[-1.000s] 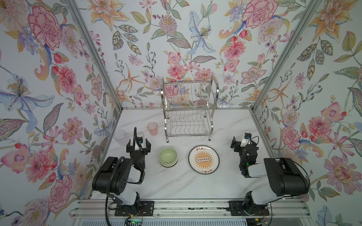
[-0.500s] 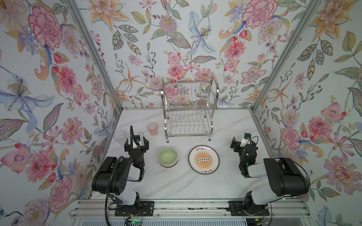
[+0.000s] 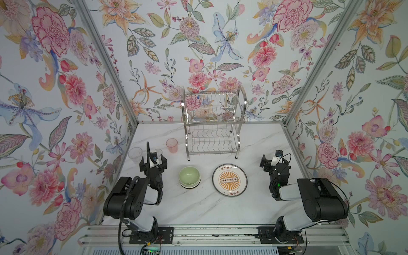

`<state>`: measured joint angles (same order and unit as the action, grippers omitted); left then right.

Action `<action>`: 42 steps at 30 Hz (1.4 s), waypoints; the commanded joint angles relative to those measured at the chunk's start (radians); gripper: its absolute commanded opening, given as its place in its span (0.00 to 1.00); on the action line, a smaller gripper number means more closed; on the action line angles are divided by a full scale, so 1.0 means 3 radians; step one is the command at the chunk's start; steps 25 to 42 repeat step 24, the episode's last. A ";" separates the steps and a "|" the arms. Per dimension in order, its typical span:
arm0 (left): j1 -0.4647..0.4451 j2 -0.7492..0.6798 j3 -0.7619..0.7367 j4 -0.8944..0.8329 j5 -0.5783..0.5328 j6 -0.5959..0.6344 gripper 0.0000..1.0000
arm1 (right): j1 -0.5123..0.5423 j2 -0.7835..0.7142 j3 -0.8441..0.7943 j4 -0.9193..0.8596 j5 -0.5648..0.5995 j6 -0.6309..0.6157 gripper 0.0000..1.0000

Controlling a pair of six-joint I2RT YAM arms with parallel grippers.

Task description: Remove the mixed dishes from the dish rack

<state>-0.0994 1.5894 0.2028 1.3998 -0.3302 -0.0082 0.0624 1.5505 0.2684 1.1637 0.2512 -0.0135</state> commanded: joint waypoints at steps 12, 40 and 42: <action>-0.0022 -0.0016 -0.0006 0.0130 -0.0086 -0.0039 0.99 | 0.0012 0.0006 0.0016 -0.0025 0.0052 0.0003 0.99; -0.0015 -0.0016 -0.0001 0.0119 -0.0074 -0.0044 0.99 | 0.0012 0.0006 0.0017 -0.0031 0.0053 0.0003 0.99; -0.0015 -0.0016 -0.0001 0.0119 -0.0074 -0.0044 0.99 | 0.0012 0.0006 0.0017 -0.0031 0.0053 0.0003 0.99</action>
